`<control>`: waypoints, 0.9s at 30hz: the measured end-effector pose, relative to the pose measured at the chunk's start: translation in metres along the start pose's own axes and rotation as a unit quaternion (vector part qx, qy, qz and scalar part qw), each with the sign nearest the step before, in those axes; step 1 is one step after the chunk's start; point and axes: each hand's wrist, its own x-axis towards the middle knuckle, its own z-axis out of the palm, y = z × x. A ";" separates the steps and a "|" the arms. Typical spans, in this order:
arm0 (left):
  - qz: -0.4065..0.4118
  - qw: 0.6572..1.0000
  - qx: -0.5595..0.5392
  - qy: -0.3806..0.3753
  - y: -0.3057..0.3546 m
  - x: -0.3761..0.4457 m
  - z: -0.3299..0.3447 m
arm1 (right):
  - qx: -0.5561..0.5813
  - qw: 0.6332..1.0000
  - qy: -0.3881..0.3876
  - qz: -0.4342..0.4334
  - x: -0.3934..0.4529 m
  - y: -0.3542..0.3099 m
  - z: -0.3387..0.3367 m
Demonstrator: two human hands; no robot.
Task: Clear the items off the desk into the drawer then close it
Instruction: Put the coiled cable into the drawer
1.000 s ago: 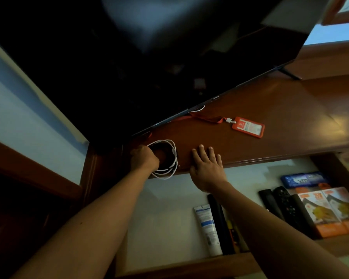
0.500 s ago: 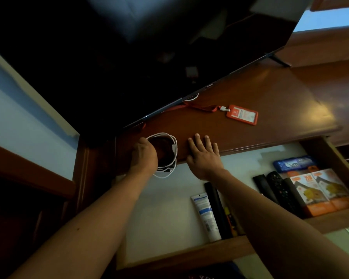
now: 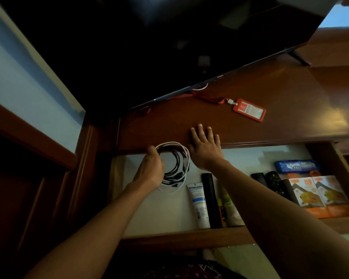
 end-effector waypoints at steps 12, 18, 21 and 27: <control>-0.020 0.992 -0.031 -0.125 -0.046 -0.043 0.069 | -0.011 1.000 0.009 -0.011 -0.001 0.003 0.005; -0.048 0.983 -0.007 -0.180 -0.064 -0.048 0.086 | -0.011 1.000 0.015 -0.014 0.000 0.004 0.006; -0.063 0.980 -0.007 -0.191 -0.068 -0.049 0.091 | -0.008 1.000 0.019 -0.015 -0.001 0.004 0.006; -0.035 0.979 0.039 -0.197 -0.070 -0.047 0.099 | -0.008 1.000 0.018 -0.015 0.000 0.004 0.005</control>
